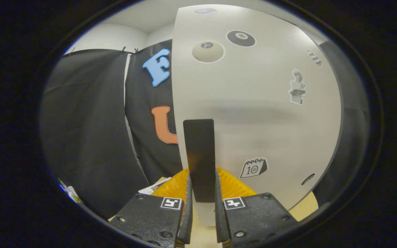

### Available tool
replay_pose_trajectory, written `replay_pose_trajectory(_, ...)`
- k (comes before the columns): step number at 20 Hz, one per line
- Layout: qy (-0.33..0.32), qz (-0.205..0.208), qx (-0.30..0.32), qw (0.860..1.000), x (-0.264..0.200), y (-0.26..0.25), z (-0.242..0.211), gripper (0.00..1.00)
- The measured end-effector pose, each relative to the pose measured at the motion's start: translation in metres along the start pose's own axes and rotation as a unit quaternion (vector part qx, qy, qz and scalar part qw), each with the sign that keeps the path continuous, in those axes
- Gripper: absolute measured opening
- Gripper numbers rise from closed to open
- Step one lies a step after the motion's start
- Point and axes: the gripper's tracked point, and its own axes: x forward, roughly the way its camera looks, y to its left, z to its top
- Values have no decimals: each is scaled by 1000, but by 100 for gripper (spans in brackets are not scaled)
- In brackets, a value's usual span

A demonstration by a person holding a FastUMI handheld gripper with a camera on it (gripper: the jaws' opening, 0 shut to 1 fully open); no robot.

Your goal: Open the shoe cabinet door, grab the shoes and put them into the shoe cabinet, then close the shoe cabinet door.

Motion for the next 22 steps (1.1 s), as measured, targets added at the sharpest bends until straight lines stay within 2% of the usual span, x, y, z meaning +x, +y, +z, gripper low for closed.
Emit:
replay_pose_trajectory(8, -2, 16, 1, 1000, -68, -1, -4, 27)
replay_pose_trajectory(13, -6, 10, 13, 1000, -110, -23, -10, 26)
replay_pose_trajectory(22, -10, -26, 23, 999, -179, -74, -19, 25)
